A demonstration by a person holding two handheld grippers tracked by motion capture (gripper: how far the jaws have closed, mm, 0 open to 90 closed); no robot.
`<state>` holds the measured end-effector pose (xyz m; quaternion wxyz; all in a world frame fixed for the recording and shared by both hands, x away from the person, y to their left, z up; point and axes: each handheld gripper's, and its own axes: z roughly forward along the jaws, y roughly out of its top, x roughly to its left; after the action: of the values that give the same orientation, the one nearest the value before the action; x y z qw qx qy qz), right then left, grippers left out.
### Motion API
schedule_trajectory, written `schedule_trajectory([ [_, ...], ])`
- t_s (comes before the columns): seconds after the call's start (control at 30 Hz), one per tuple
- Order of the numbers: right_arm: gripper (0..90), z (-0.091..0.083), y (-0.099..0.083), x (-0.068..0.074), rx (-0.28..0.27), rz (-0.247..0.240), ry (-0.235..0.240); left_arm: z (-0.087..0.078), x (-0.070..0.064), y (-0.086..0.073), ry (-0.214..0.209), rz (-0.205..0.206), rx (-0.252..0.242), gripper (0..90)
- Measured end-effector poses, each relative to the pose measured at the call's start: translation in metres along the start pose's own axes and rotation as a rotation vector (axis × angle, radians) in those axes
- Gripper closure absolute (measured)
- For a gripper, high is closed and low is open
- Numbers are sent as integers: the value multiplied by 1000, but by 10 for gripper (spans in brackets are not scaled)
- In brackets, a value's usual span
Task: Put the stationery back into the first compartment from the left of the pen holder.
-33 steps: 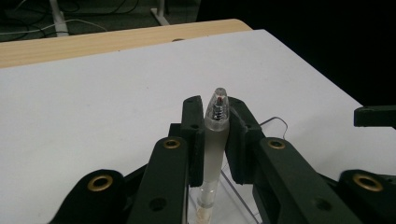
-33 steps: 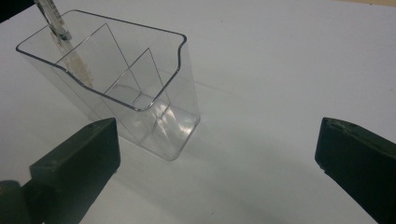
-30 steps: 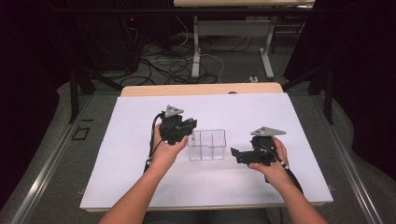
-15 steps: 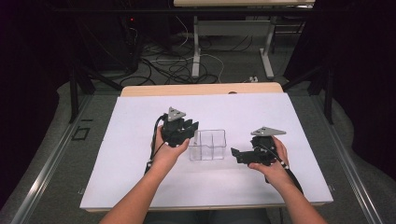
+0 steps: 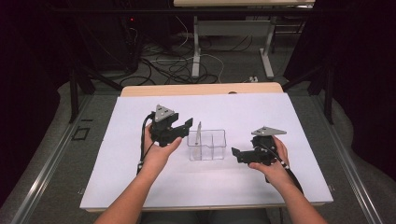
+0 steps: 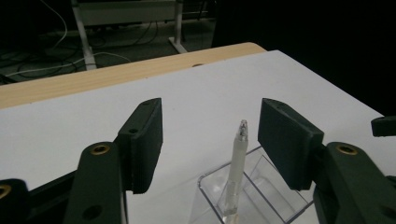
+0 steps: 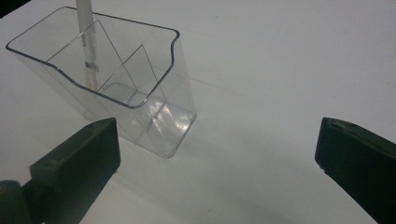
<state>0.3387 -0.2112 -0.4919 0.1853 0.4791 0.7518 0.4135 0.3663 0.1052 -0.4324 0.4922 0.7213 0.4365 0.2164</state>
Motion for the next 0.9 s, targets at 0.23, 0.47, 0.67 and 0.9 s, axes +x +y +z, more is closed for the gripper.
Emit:
schedule_trajectory([
  [0.23, 0, 0, 0, -2, -1, 3, -8, -10, 14, -2, 22, -3, -18, 321],
  [0.47, 0, -1, 0, -4, -3, 9, -17, -18, 31, -8, 68, -24, -24, 267],
  [0.67, 0, 0, 0, -6, 0, 35, -37, -21, 50, -19, 66, -82, 15, 224],
  [0.9, 0, 0, -1, -9, 1, 45, -46, -24, 64, -34, 88, -142, 52, 157],
])
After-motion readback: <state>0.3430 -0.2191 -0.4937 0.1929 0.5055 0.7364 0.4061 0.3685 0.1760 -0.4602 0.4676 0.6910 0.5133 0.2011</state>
